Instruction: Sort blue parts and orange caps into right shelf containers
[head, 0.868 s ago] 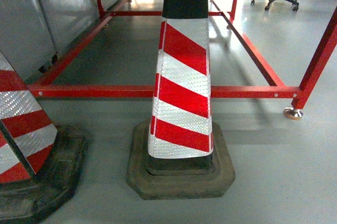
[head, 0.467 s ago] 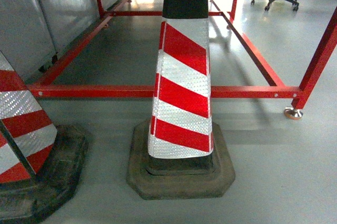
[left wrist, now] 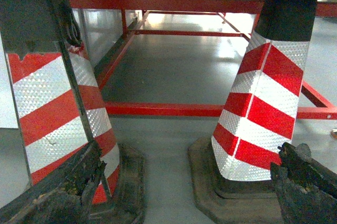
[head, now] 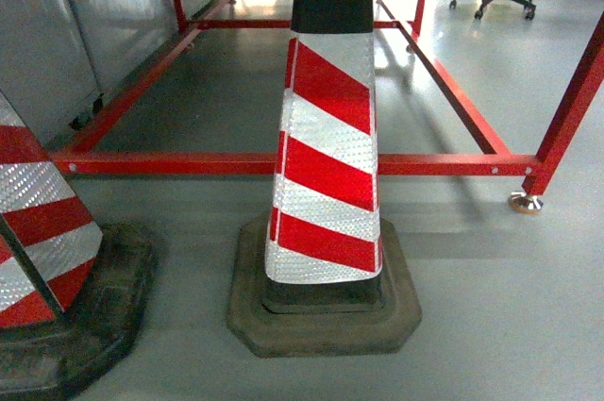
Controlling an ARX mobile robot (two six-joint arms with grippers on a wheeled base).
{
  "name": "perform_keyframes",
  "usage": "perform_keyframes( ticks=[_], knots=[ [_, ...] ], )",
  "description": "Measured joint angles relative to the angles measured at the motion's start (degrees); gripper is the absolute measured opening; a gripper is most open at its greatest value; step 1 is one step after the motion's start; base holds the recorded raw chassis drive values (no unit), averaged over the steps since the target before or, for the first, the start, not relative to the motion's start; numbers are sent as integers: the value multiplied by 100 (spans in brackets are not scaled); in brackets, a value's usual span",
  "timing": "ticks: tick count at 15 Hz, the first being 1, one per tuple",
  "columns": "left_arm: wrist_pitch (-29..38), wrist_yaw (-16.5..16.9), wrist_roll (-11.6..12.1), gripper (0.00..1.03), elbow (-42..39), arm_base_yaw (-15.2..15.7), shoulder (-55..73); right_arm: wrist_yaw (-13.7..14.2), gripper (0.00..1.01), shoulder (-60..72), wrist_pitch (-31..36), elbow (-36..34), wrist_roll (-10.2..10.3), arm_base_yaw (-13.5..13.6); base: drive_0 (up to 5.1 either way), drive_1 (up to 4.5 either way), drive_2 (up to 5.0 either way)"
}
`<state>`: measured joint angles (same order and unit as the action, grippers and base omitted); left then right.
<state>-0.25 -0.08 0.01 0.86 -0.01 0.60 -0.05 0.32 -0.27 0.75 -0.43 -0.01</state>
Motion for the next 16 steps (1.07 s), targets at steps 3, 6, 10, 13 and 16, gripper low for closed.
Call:
perform_keyframes(
  ticks=[3, 6, 10, 13, 16],
  knots=[
    [0, 0, 0, 98, 0, 0, 0, 0, 98, 0, 2, 0, 0, 0, 0, 0, 0],
    [0, 0, 0, 98, 0, 0, 0, 0, 98, 0, 0, 0, 0, 0, 0, 0, 0],
    [0, 0, 0, 98, 0, 0, 0, 0, 98, 0, 0, 0, 0, 0, 0, 0, 0],
    [-7, 0, 0, 98, 0, 0, 0, 0, 98, 0, -11, 0, 0, 0, 0, 0, 0],
    [-20, 7, -2, 98, 0, 0, 0, 0, 98, 0, -11, 0, 0, 0, 0, 0, 0]
  ],
)
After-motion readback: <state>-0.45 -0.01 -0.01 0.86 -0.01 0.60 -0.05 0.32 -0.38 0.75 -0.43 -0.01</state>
